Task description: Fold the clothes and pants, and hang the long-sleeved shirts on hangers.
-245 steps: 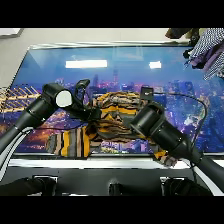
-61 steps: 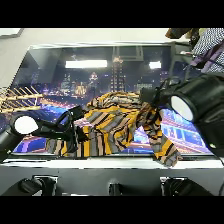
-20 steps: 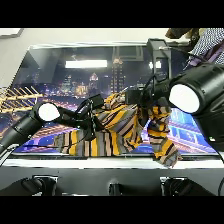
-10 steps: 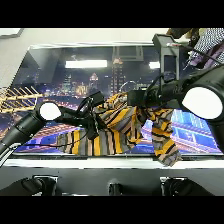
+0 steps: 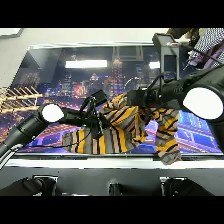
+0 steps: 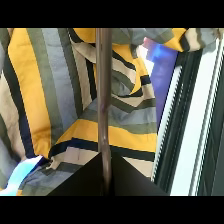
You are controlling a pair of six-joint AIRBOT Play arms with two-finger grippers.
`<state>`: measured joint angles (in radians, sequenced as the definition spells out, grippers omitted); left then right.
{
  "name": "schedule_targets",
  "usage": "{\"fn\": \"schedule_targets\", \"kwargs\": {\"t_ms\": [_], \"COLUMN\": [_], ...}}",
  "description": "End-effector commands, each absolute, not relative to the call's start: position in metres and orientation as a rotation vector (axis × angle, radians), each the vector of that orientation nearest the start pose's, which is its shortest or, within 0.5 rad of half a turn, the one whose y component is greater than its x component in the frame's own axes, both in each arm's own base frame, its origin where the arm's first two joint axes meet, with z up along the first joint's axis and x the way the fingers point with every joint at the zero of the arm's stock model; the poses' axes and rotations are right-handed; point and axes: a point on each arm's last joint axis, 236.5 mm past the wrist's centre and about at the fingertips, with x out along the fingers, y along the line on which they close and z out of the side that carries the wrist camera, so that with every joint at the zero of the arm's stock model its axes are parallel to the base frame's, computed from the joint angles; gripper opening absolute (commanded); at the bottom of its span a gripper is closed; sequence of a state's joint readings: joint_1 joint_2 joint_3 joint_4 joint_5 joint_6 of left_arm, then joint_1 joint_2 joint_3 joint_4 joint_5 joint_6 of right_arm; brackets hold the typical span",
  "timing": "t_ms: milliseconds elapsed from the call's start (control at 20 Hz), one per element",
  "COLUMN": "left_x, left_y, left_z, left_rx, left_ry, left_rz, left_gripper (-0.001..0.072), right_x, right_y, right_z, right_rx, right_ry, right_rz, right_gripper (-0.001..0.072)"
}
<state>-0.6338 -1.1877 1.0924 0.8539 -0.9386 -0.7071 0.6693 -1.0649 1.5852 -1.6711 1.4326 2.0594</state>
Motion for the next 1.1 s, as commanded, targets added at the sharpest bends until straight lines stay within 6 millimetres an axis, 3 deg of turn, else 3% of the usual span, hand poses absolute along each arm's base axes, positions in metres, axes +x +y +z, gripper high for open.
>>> {"fn": "schedule_targets", "kwargs": {"t_ms": [0, 50, 150, 250, 300, 350, 500, 650, 700, 800, 900, 950, 1050], "left_x": [0.263, 0.263, 0.263, 0.263, 0.263, 0.265, 0.273, 0.274, 0.274, 0.274, 0.274, 0.274, 0.274], "left_y": [-0.351, -0.351, -0.351, -0.351, -0.351, -0.352, -0.353, -0.353, -0.353, -0.353, -0.353, -0.353, -0.353], "left_z": [0.089, 0.089, 0.089, 0.090, 0.090, 0.091, 0.094, 0.094, 0.094, 0.094, 0.094, 0.094, 0.094], "left_rx": [0.336, 0.336, 0.336, 0.336, 0.336, 0.334, 0.327, 0.327, 0.326, 0.326, 0.326, 0.326, 0.326], "left_ry": [0.702, 0.702, 0.701, 0.701, 0.700, 0.693, 0.667, 0.663, 0.663, 0.663, 0.664, 0.664, 0.664], "left_rz": [-1.272, -1.272, -1.272, -1.272, -1.270, -1.265, -1.242, -1.237, -1.237, -1.237, -1.238, -1.237, -1.237], "left_gripper": [0.0017, 0.0017, 0.0017, 0.0017, 0.0017, 0.0017, 0.0017, 0.0017, 0.0017, 0.0017, 0.0017, 0.0017, 0.0017], "right_x": [0.300, 0.300, 0.300, 0.299, 0.297, 0.295, 0.290, 0.292, 0.296, 0.303, 0.305, 0.307, 0.305], "right_y": [0.202, 0.202, 0.200, 0.192, 0.188, 0.183, 0.175, 0.161, 0.142, 0.083, 0.037, 0.030, 0.038], "right_z": [0.224, 0.224, 0.224, 0.221, 0.218, 0.216, 0.213, 0.225, 0.234, 0.254, 0.258, 0.252, 0.236], "right_rx": [0.068, 0.067, 0.062, 0.042, 0.030, 0.018, 0.002, 0.012, 0.029, 0.115, 0.227, 0.192, 0.010], "right_ry": [0.957, 0.957, 0.956, 0.972, 0.984, 0.999, 1.024, 0.975, 0.933, 0.862, 0.865, 0.909, 1.011], "right_rz": [0.296, 0.297, 0.288, 0.259, 0.242, 0.226, 0.201, 0.160, 0.082, -0.140, -0.245, -0.176, 0.098], "right_gripper": [0.0029, 0.0036, 0.0169, 0.0251, 0.0355, 0.0411, 0.0420, 0.0426, 0.0427, 0.0428, 0.0429, 0.0429, 0.0427]}}
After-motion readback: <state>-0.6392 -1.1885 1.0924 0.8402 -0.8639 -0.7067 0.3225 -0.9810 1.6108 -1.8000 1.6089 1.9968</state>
